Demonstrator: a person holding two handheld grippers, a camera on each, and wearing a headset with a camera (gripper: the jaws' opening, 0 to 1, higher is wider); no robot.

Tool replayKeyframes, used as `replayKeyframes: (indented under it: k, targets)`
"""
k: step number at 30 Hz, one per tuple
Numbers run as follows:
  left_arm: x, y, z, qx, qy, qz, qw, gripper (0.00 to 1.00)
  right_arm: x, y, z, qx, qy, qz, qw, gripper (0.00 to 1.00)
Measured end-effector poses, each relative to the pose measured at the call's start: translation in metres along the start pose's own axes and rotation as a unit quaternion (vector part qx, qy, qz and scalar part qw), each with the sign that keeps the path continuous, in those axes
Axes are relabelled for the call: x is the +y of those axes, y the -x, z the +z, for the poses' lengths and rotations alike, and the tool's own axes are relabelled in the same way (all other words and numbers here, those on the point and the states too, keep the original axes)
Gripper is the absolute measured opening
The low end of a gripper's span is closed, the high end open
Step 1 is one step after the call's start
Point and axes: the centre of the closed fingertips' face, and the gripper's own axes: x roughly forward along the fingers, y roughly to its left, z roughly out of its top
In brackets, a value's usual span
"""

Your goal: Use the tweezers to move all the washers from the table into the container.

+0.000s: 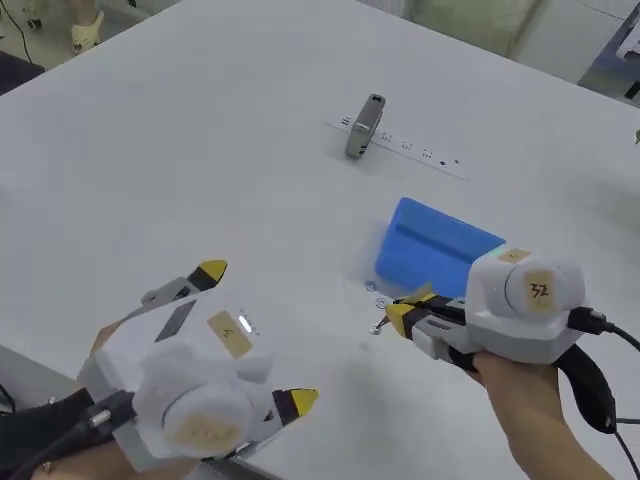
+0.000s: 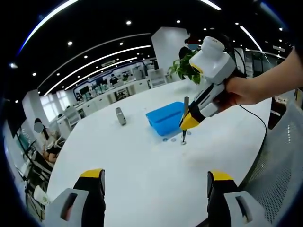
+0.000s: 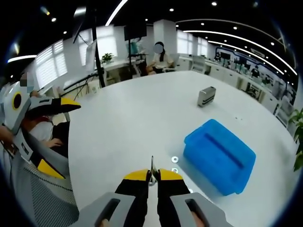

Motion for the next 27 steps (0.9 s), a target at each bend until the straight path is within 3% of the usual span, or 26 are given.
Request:
replayKeyframes:
  k: [8,14,27]
  targets:
    - [0.000,0.000,0.000,0.001,-0.003,0.001,1.0000,0.95,-0.003,0.012,0.017,-0.009,0.011,-0.001,0.9999,0.02]
    - [0.001,0.000,0.001,-0.004,0.004,0.002,1.0000,0.96,-0.003,0.013,0.020,0.008,0.037,-0.008,0.9992,0.02]
    - [0.001,0.000,0.000,0.000,0.005,0.003,1.0000,0.99,-0.008,0.021,0.028,0.003,0.029,-0.008,0.9995,0.02]
